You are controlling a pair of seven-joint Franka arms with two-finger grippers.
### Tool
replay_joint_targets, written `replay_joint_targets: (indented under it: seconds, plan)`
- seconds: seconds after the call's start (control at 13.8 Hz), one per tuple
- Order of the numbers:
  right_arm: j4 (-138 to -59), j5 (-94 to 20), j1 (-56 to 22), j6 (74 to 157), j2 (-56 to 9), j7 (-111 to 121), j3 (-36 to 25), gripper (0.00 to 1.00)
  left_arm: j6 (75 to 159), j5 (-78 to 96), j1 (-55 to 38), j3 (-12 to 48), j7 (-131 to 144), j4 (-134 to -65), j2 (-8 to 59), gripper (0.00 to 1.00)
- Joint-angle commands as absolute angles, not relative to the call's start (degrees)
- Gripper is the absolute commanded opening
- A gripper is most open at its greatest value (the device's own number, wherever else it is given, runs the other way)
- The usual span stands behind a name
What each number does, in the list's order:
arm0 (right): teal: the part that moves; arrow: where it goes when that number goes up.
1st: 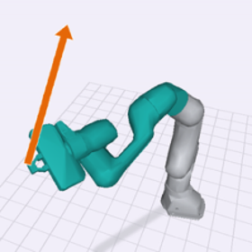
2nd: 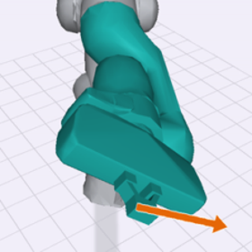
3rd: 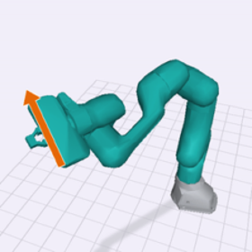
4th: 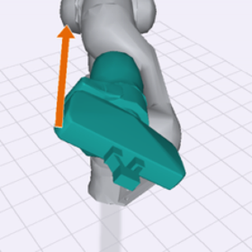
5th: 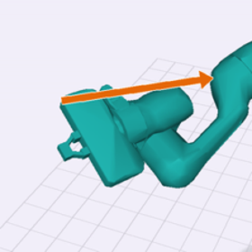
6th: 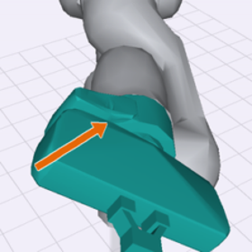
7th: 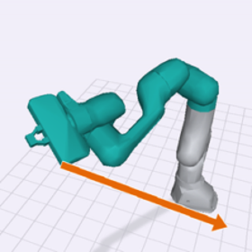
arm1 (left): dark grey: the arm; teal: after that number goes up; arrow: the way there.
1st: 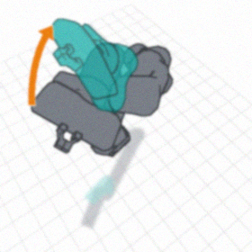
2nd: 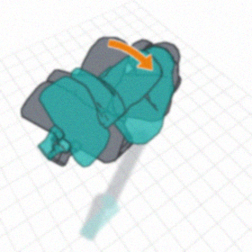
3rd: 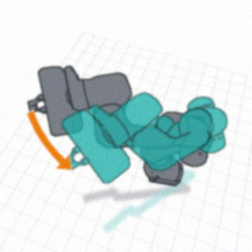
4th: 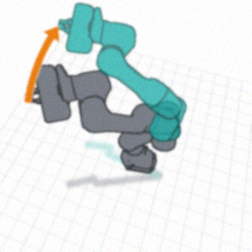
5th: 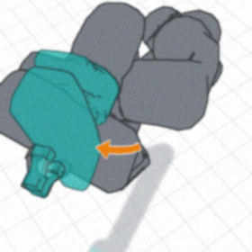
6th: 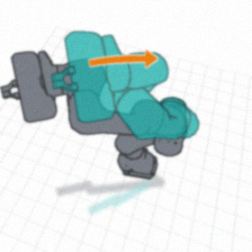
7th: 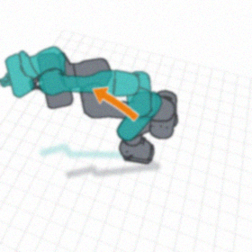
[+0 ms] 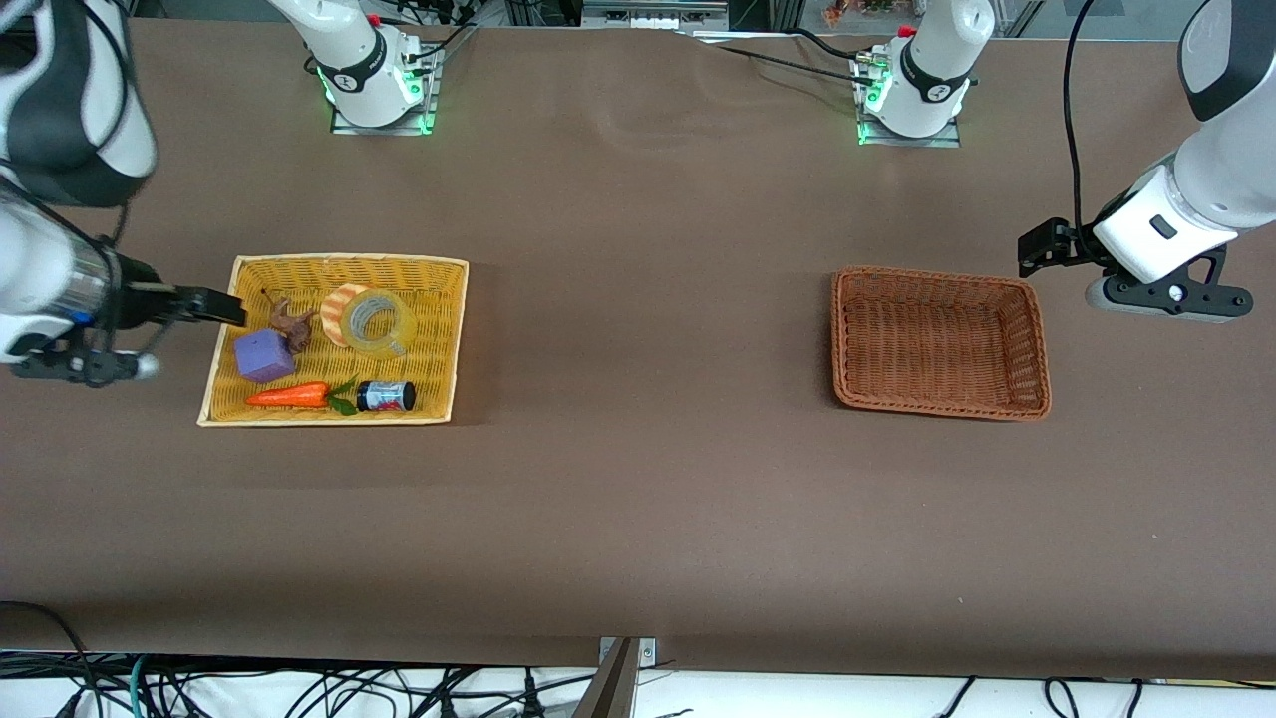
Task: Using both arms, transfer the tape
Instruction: 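Lower the right gripper onto the clear tape roll and grasp it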
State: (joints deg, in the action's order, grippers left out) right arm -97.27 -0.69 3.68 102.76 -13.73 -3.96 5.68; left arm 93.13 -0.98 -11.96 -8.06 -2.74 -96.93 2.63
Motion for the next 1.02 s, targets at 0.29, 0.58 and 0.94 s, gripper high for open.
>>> replay_joint_targets:
  seconds: [0.29,0.58,0.94]
  plan:
    - [-128.0,-1.6,4.0,133.8,-7.4,-19.3,14.6,1.00,92.6,0.4,-11.8,-7.8,-3.4,-97.0,2.5,1.00]
    - [-136.0,-1.4,3.9,145.8,-8.5,-20.7,15.6,1.00,92.5,0.4,-11.8,-7.8,-3.4,-96.9,2.5,1.00]
    - [-139.7,-1.4,3.3,154.8,-11.9,-20.7,15.6,1.00,92.6,0.1,-11.8,-8.0,-3.5,-96.2,2.7,1.00]
